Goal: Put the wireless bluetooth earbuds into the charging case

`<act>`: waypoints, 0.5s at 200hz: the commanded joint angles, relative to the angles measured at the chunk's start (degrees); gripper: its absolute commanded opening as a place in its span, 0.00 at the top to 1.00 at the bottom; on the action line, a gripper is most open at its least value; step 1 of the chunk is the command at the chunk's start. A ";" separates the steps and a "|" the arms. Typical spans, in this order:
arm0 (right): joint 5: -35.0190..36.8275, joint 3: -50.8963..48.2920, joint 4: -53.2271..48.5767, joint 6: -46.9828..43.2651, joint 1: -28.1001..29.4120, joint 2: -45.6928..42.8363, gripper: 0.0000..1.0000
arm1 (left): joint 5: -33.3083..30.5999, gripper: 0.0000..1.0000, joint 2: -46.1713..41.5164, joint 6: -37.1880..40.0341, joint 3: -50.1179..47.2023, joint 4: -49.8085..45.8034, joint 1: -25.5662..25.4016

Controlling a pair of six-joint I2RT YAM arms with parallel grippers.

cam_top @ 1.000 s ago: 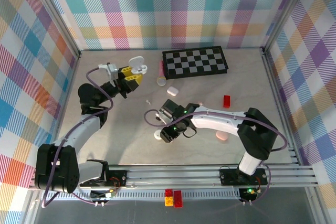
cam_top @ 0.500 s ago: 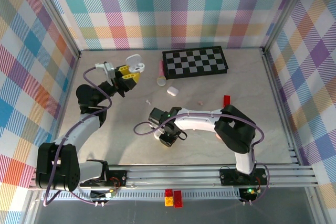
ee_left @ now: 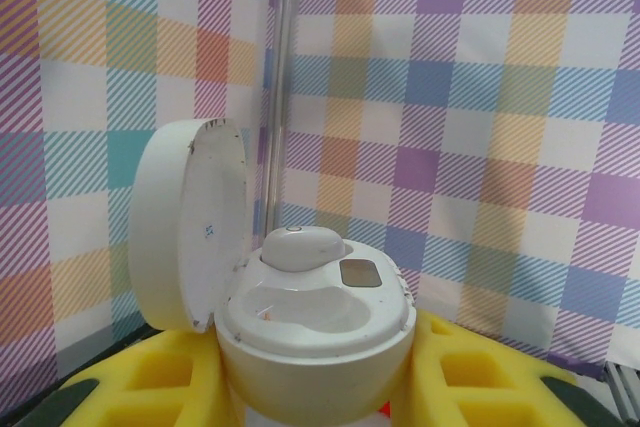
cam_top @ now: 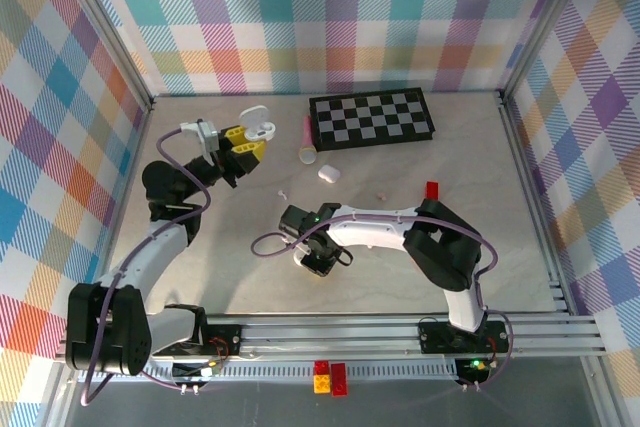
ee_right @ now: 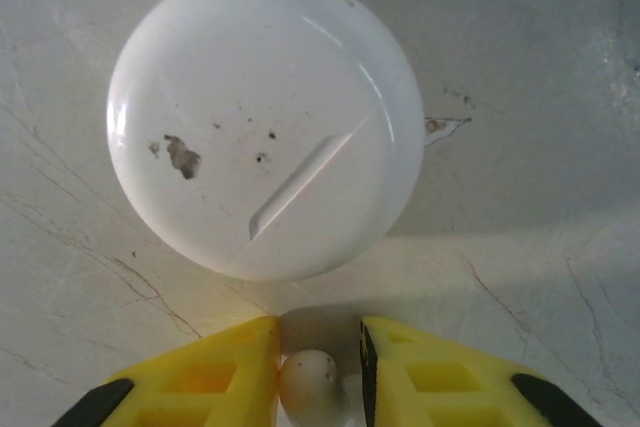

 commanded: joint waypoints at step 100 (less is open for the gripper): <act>0.41 -0.44 0.12 3.96 -6.01 -1.96 0.79 | 1.00 0.67 -4.62 6.07 0.17 -7.70 0.78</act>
